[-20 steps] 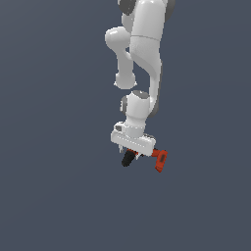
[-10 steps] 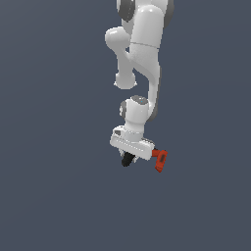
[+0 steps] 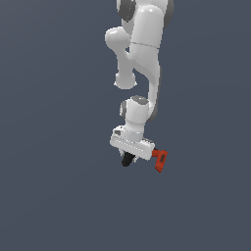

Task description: Pick up the object and move it to a goal position.

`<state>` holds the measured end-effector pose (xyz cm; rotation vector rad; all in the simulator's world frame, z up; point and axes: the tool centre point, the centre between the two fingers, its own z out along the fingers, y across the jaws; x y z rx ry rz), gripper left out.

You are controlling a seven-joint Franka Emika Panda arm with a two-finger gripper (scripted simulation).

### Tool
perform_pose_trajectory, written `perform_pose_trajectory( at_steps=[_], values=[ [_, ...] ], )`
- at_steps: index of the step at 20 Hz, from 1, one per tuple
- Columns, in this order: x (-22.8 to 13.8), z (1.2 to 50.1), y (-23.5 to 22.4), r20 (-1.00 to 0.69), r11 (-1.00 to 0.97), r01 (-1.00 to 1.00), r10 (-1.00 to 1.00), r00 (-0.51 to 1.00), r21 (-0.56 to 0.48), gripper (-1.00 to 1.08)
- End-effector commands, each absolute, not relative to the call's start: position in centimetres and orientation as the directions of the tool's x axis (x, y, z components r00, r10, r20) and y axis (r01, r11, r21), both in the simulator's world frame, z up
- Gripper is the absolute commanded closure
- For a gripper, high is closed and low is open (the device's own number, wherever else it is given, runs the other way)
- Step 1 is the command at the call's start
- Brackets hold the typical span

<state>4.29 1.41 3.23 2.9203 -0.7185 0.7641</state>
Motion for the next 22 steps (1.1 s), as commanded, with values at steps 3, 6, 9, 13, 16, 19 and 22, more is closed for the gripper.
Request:
perform_pose_trajectory(
  at_steps=[3, 6, 9, 13, 16, 19, 22],
  values=[
    [4.3, 3.5, 1.3, 0.473, -0.892, -0.445, -0.426, 0.771, -0.077, 1.08],
    [4.4, 4.2, 0.8, 0.473, -0.892, -0.445, -0.426, 0.771, -0.077, 1.08],
    [4.6, 5.5, 0.1, 0.473, -0.892, -0.445, -0.426, 0.771, -0.077, 1.08],
    [5.0, 8.1, -1.4, 0.473, -0.892, -0.445, -0.426, 0.771, -0.077, 1.08],
    [5.4, 10.7, -2.8, 0.474, -0.892, -0.445, -0.425, 0.771, -0.077, 1.08],
    [5.9, 13.7, -4.5, 0.474, -0.892, -0.445, -0.425, 0.771, -0.076, 1.08],
    [6.5, 17.0, -6.3, 0.474, -0.892, -0.445, -0.425, 0.771, -0.076, 1.08]
  ],
)
